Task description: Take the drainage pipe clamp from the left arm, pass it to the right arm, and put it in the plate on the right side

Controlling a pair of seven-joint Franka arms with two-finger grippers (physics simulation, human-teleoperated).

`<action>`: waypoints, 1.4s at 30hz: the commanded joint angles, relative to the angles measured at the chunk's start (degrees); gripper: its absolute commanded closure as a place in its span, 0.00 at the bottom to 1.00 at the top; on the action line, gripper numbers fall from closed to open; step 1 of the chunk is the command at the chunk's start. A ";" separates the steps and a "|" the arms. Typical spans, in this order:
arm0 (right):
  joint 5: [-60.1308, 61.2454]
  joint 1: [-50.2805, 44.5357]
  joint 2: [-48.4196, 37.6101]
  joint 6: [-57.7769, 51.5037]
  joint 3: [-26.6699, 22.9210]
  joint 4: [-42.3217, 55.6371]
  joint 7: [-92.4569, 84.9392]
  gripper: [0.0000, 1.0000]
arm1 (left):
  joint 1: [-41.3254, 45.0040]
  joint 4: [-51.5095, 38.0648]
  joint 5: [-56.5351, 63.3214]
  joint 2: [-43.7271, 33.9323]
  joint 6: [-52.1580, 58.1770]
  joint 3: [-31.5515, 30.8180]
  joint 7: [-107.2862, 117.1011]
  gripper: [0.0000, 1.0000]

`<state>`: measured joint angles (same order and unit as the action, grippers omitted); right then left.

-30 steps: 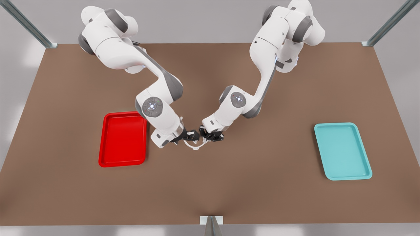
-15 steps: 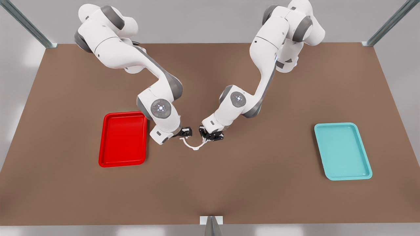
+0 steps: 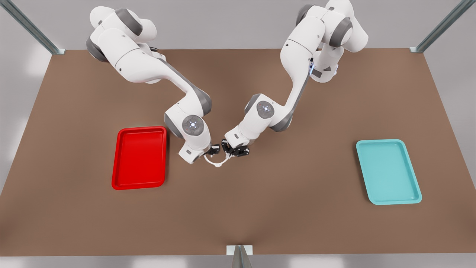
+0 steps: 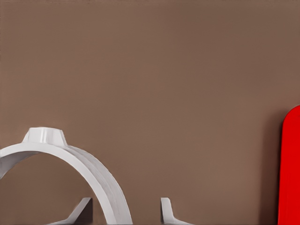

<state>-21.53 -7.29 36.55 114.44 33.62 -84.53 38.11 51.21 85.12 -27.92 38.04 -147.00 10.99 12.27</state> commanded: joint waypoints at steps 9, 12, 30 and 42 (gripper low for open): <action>-5.98 0.26 -0.17 2.36 0.05 0.07 -0.67 0.79 | 0.12 -0.04 1.82 0.02 -0.04 0.08 1.53 0.00; -5.90 0.79 -0.61 2.10 0.13 -0.02 -1.72 0.79 | -0.50 -0.65 1.91 -0.77 2.24 0.52 1.53 0.00; -9.85 46.22 -2.45 0.08 26.15 -18.73 -7.78 0.79 | -45.41 -3.38 25.28 -26.96 53.48 -5.01 -17.45 0.00; -10.99 60.03 1.24 -1.86 22.02 -22.52 -25.71 0.79 | -44.71 -3.90 29.50 -30.74 57.00 -7.21 -15.78 0.00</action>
<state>-31.72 52.41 37.34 112.85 56.46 -107.06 27.45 6.11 81.25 1.01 7.34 -92.41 3.78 -1.74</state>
